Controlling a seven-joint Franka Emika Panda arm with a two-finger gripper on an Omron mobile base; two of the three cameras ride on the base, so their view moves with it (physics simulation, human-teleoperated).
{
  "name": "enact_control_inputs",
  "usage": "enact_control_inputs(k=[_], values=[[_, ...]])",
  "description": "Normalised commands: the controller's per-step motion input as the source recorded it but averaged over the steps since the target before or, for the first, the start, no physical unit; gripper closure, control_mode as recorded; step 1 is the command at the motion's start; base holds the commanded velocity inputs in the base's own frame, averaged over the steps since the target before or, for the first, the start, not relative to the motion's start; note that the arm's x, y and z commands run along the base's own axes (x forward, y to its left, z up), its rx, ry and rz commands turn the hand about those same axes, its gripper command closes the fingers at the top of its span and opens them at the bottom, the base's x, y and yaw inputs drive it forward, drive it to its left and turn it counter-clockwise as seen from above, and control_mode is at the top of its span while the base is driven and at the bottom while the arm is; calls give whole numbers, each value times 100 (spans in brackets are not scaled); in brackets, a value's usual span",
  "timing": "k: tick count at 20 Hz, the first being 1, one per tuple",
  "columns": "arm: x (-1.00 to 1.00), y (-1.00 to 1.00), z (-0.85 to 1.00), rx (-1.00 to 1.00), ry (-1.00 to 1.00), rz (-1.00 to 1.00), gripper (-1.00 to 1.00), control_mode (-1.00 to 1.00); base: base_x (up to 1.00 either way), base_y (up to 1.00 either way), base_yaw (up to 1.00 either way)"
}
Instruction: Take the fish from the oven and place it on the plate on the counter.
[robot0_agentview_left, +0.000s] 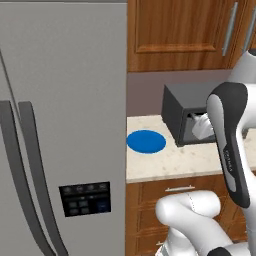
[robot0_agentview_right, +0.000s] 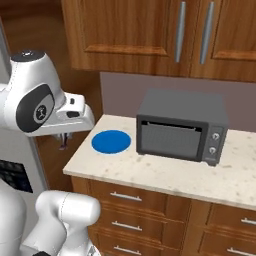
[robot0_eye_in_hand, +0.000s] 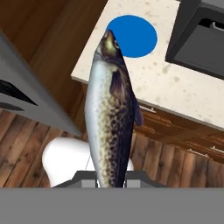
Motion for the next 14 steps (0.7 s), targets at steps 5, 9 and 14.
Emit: enact_control_inputs(k=[5, 9, 14], values=[[0, 0, 0, 0, 0, 0, 100, 100, 29, -28, 24], [0, 0, 0, 0, 0, 0, 100, 100, 38, -49, 23], [0, 0, 0, 0, 0, 0, 100, 100, 6, -35, 0]])
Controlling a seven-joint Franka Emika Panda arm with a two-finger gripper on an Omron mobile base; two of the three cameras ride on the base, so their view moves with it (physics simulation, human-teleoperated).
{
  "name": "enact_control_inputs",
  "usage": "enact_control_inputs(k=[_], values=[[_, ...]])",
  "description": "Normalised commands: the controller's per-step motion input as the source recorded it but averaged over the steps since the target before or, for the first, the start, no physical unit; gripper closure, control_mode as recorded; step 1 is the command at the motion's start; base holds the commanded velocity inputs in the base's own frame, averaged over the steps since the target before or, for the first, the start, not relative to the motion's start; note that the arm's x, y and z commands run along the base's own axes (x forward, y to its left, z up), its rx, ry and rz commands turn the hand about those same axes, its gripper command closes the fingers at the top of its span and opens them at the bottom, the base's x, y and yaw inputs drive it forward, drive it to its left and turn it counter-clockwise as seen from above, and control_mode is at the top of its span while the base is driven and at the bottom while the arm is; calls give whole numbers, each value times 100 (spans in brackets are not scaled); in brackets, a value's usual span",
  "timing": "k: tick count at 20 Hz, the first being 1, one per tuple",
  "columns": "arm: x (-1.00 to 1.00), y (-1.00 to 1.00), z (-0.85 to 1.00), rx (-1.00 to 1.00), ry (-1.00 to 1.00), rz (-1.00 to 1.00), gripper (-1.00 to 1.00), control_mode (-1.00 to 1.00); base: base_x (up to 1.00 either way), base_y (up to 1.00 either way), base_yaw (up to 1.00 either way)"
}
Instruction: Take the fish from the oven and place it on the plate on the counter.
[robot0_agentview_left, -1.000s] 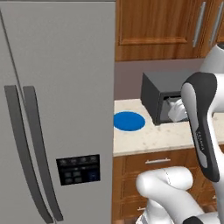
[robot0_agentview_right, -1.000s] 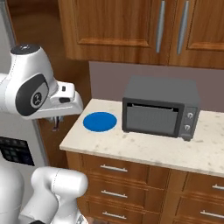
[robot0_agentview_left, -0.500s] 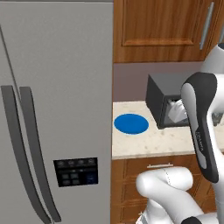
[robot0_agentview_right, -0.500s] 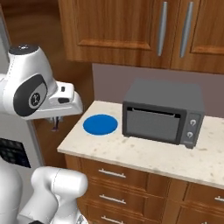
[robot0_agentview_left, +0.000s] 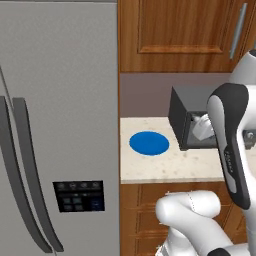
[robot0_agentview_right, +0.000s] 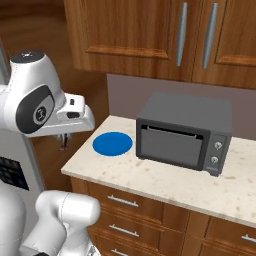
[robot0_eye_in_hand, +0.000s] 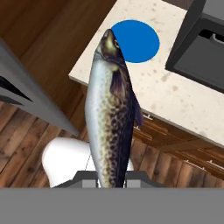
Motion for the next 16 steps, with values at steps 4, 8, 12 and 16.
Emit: enact_control_inputs(k=[4, 8, 12, 16], values=[[0, 0, 0, 0, 0, 0, 100, 100, 0, 0, 0], [7, 0, 0, 0, 0, 0, 100, -100, 0, 0, 0], [73, -3, 0, 0, 0, 0, 100, -100, 0, 0, 0], [75, 0, -8, -2, 3, 0, 100, -100, 0, 0, 0]])
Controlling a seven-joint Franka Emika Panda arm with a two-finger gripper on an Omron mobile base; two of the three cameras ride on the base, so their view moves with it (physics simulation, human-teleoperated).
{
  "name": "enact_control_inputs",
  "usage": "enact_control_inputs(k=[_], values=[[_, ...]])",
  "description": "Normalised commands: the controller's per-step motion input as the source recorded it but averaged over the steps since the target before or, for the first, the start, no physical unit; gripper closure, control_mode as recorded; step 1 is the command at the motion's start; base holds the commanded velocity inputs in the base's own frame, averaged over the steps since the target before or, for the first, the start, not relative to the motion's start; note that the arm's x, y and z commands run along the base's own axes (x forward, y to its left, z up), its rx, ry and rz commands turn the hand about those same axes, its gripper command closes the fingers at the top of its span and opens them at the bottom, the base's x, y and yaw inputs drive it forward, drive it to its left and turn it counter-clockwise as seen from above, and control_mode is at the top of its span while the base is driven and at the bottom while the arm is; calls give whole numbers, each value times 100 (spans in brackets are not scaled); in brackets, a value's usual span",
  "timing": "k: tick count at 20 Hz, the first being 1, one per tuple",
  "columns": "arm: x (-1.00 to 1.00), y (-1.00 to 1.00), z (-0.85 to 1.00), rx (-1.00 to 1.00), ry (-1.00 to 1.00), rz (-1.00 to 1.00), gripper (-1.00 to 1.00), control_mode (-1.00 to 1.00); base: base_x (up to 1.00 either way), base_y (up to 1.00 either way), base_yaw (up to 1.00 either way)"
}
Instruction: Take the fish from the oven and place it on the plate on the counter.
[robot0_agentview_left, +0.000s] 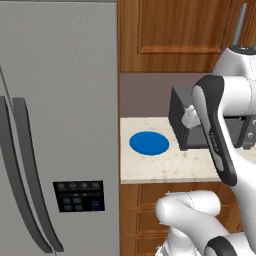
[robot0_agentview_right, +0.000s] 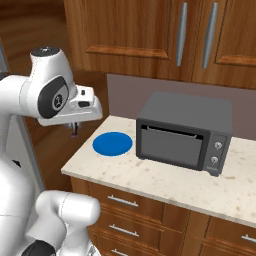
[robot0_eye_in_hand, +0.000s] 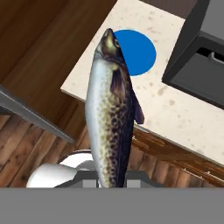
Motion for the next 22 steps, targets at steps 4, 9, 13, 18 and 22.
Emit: enact_control_inputs(k=[4, 9, 13, 18, 22], values=[[73, 8, -62, -3, 13, 0, 100, -100, 0, 0, 0], [72, 28, -99, 6, 2, 0, 100, -100, 0, 0, 0], [69, 14, -87, 7, 0, 0, 100, -100, 0, 0, 0], [55, 1, -60, 0, 0, 0, 100, -100, 0, 0, 0], [54, 0, -16, 0, 0, 0, 100, -100, 0, 0, 0]])
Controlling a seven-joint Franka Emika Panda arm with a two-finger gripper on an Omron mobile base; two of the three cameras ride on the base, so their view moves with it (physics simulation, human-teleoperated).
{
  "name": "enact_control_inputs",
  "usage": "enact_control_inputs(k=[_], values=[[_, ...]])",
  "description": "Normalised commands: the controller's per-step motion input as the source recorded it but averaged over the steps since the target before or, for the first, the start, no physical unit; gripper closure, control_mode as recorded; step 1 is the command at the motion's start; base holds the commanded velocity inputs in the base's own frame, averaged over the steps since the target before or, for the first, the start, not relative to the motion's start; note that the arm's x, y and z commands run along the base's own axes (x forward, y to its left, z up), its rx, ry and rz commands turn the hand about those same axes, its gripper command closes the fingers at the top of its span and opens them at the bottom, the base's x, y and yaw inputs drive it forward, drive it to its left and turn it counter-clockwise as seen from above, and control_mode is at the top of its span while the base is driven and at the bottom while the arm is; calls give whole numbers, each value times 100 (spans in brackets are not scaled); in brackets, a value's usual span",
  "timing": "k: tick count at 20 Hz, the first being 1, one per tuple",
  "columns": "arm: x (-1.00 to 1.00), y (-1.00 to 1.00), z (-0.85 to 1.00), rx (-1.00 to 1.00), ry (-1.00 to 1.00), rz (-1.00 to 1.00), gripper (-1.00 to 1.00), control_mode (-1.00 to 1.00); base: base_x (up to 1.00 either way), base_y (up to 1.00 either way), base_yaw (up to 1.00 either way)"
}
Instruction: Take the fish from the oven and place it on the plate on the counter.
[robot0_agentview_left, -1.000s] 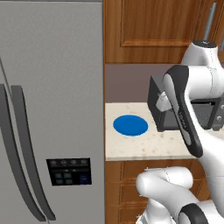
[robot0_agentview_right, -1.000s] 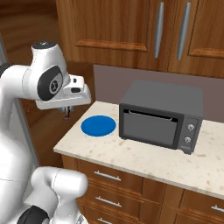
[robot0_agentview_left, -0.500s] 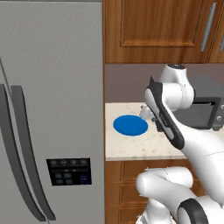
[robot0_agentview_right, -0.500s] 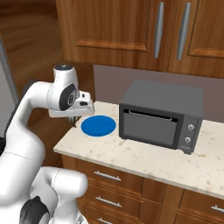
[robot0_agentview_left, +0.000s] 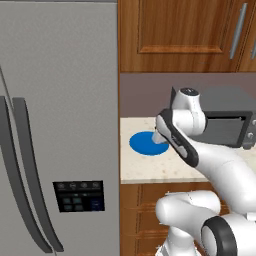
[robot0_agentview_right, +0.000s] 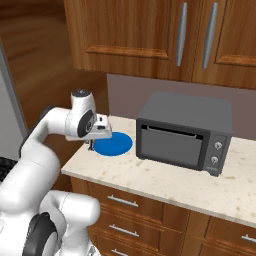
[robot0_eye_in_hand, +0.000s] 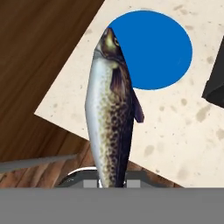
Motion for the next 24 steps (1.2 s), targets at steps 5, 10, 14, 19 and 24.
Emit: enact_control_inputs(k=[5, 10, 14, 19, 24], values=[[81, 0, -5, 0, 0, 0, 100, -100, 0, 0, 0], [71, 0, -11, 0, 1, 0, 100, -100, 0, 0, 0], [15, 0, -41, 0, 7, 0, 100, -100, 0, 0, 0], [21, 2, -75, 0, 6, 0, 100, -100, 0, 0, 0], [41, 3, -17, 0, 0, -3, 100, -100, 0, 0, 0]])
